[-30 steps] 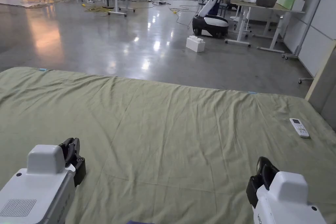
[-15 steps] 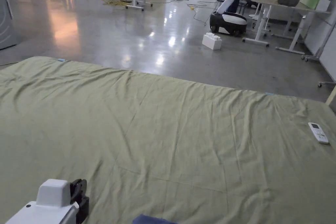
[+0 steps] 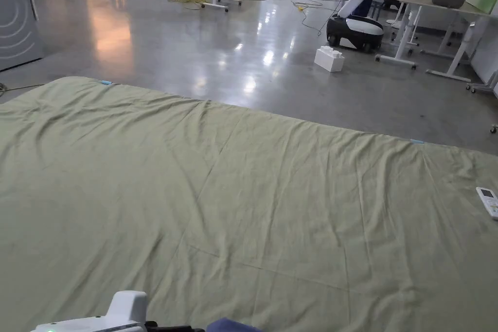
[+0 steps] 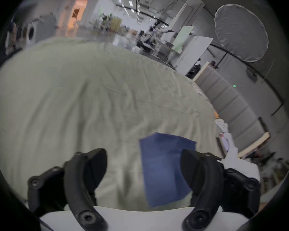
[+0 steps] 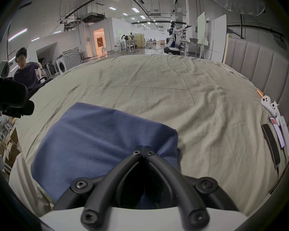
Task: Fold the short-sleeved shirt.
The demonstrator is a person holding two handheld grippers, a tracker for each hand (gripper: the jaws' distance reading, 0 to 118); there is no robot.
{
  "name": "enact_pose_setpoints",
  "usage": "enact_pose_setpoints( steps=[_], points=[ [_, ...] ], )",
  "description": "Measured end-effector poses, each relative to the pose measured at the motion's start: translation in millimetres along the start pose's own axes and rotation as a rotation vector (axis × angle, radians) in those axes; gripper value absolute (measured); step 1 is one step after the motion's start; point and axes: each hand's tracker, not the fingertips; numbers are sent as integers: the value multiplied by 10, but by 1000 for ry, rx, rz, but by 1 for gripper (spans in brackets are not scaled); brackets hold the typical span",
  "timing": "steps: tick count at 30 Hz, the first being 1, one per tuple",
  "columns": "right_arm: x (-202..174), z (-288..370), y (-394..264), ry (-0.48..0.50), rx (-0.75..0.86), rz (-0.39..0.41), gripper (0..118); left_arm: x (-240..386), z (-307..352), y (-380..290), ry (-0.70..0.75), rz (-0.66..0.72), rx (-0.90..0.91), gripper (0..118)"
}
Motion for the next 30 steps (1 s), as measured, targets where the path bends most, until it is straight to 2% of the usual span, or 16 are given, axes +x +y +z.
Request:
enact_pose_setpoints(
  steps=[4, 7, 11, 14, 15, 16, 18, 20, 22, 24, 30],
  points=[
    [12, -1, -18, 3, 6, 4, 0, -195, -324, 82, -137, 112, -153, 102],
    [26, -5, -29, 7, 8, 14, 0, -351, -592, 79, -174, 210, -259, 101],
    [32, 0, -32, 8, 11, 11, 0, -523, -811, -19, -295, 316, -322, 100],
    [28, 10, -33, 7, 13, 10, 0, -580, -851, -51, -344, 335, -263, 97],
    [27, 12, -33, 7, 13, 11, 0, -605, -889, -54, -352, 337, -264, 92],
    [26, 14, -33, 7, 13, 11, 0, -612, -922, -53, -355, 344, -267, 78],
    [32, 3, -31, 6, 11, 12, 0, -559, -985, -82, -322, 335, -280, 68],
    [47, 4, -37, 8, 11, 9, 0, -617, -974, -94, -360, 343, -274, 60],
    [61, 8, -37, 14, 15, 8, 0, -686, -990, -107, -373, 380, -285, 43],
    [60, 15, -35, 18, 22, 15, 0, -767, -993, -143, -397, 422, -289, 36],
    [73, 13, 27, -13, 20, 33, 0, -491, -694, -81, -437, 408, -248, 30]
  ],
)
